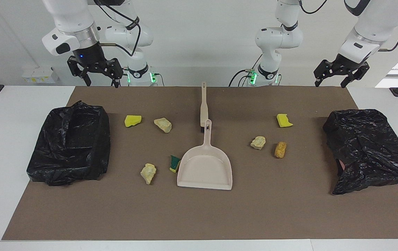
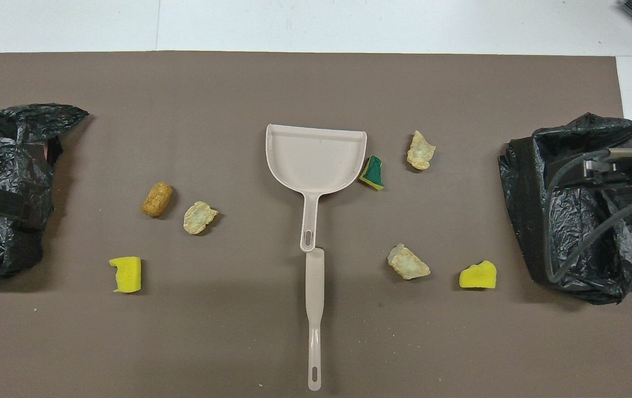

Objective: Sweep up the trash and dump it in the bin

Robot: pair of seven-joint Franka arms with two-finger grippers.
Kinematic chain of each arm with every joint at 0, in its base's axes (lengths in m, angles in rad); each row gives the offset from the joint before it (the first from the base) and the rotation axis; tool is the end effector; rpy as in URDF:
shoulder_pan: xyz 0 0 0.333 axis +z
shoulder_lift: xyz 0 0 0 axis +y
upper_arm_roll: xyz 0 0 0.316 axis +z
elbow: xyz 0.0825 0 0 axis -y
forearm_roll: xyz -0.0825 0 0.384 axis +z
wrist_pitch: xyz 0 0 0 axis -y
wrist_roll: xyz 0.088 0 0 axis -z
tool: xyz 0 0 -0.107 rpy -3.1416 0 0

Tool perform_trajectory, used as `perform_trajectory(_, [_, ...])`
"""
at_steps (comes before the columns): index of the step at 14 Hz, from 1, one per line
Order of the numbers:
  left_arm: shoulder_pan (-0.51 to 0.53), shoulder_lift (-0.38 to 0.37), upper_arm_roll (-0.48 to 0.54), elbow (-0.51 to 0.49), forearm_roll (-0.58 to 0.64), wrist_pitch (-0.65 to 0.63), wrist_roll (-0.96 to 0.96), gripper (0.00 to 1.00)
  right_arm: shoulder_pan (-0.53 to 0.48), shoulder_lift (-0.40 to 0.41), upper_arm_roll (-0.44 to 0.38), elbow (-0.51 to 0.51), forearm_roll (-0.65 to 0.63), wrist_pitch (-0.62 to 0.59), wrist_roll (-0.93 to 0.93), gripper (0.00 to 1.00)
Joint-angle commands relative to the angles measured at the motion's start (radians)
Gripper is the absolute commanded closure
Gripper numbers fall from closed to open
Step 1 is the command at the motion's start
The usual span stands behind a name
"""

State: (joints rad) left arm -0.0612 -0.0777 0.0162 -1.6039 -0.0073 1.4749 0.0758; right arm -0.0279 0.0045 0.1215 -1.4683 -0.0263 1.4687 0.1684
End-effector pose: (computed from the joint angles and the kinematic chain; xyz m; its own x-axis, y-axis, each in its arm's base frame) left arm 0.5195 -0.0239 0.6426 0.9913 -0.1213 -0.0505 -0.1208 -0.9926 0.0124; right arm 0.5435 0.0478 0.6610 0.9970 -0.0773 0.0003 -0.0773 -0.9967 0.0259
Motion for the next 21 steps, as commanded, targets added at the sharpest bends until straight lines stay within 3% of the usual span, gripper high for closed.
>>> perform_trajectory(1, [-0.044, -0.010, 0.002, -0.019, -0.011, -0.001, 0.006, 0.00, -0.012, -0.026, 0.007, -0.027, 0.011, -0.010, 0.014, 0.00])
perform_trajectory(6, [-0.164, -0.063, 0.002, -0.132, -0.013, 0.048, -0.019, 0.00, -0.003, -0.026, 0.017, -0.029, 0.016, -0.005, 0.020, 0.00])
perform_trajectory(11, [-0.334, -0.082, 0.002, -0.289, -0.016, 0.209, -0.149, 0.00, 0.028, -0.034, 0.030, -0.118, 0.037, 0.162, 0.156, 0.00])
perform_trajectory(18, [-0.532, -0.093, 0.002, -0.537, -0.019, 0.470, -0.264, 0.00, 0.173, 0.083, 0.029, -0.107, 0.014, 0.274, 0.285, 0.00])
perform_trajectory(21, [-0.569, -0.051, 0.001, -0.547, -0.068, 0.487, -0.274, 0.00, 0.247, 0.156, 0.029, -0.104, -0.012, 0.321, 0.362, 0.00])
